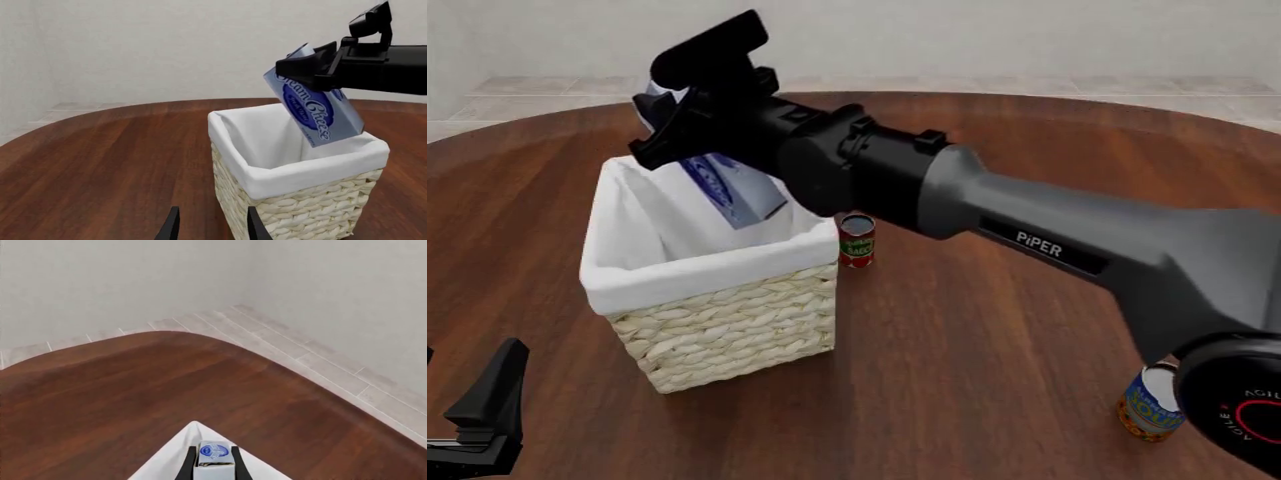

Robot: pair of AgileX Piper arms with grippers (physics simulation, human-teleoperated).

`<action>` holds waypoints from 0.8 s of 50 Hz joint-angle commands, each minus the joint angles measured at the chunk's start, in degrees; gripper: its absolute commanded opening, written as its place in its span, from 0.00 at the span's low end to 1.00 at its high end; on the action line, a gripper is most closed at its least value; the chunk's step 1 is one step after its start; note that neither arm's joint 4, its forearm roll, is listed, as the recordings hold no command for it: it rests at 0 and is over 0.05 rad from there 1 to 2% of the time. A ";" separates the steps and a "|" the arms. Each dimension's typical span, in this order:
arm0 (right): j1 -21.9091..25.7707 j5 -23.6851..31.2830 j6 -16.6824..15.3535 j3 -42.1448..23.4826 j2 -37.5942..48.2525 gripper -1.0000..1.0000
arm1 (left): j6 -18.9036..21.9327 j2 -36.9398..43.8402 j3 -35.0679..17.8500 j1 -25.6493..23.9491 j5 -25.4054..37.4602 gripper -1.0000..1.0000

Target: Pick up the cream cheese box, and put it in the basket.

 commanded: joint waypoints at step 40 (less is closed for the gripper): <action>1.80 1.30 0.85 -4.03 3.74 0.00 | 0.00 0.00 0.00 0.00 0.00 1.00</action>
